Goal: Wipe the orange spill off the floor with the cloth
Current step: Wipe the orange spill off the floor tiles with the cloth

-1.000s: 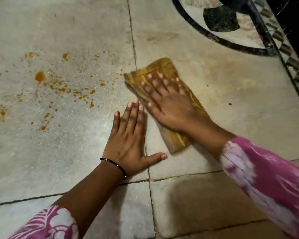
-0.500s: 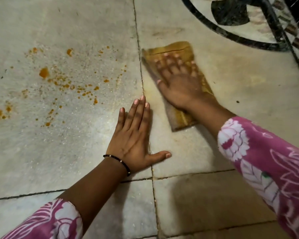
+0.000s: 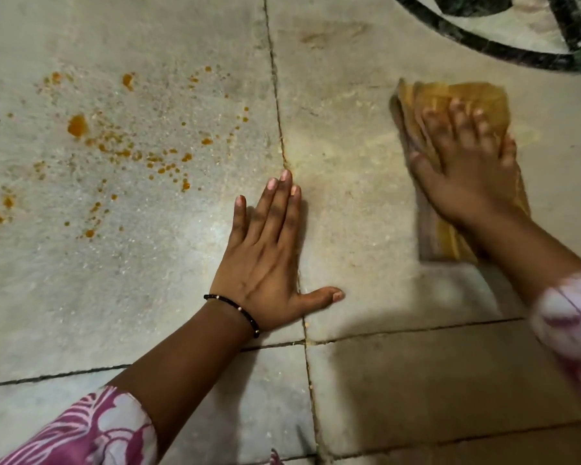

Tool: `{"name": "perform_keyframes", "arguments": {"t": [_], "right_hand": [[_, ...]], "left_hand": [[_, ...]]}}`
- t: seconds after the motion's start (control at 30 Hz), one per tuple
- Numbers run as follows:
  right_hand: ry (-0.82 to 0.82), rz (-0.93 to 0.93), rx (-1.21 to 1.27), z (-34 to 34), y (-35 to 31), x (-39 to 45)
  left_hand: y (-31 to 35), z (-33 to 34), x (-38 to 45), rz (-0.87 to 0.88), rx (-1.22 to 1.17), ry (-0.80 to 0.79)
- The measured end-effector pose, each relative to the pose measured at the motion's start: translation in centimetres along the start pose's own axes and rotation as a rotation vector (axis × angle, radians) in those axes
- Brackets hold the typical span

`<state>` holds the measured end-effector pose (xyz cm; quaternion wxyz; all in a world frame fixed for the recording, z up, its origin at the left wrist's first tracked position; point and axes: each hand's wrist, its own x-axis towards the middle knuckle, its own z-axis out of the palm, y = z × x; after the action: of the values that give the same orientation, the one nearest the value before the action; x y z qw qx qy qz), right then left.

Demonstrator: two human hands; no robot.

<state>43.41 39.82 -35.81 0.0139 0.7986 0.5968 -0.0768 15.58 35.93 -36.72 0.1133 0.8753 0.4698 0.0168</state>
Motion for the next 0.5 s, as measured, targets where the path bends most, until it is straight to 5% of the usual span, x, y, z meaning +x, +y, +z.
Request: {"name": "perform_keyframes", "arguments": {"t": [0.1,0.23,0.33,0.5], "right_hand": [[-0.014,0.044,0.019,0.5,-4.7,4.6],[-0.004,-0.314,-0.041,1.5,-10.2,0.4],[-0.026,-0.451,-0.072,1.8,-7.2,-6.9],[-0.087,-0.15,-0.076,0.0,2.2,-7.7]], "left_hand": [[0.0,-0.1,0.0,0.0,0.01,-0.008],[0.1,-0.3,0.1,-0.002,0.005,-0.005],[0.1,-0.2,0.0,0.0,-0.001,-0.01],[-0.1,0.1,0.0,0.006,-0.003,-0.012]]}}
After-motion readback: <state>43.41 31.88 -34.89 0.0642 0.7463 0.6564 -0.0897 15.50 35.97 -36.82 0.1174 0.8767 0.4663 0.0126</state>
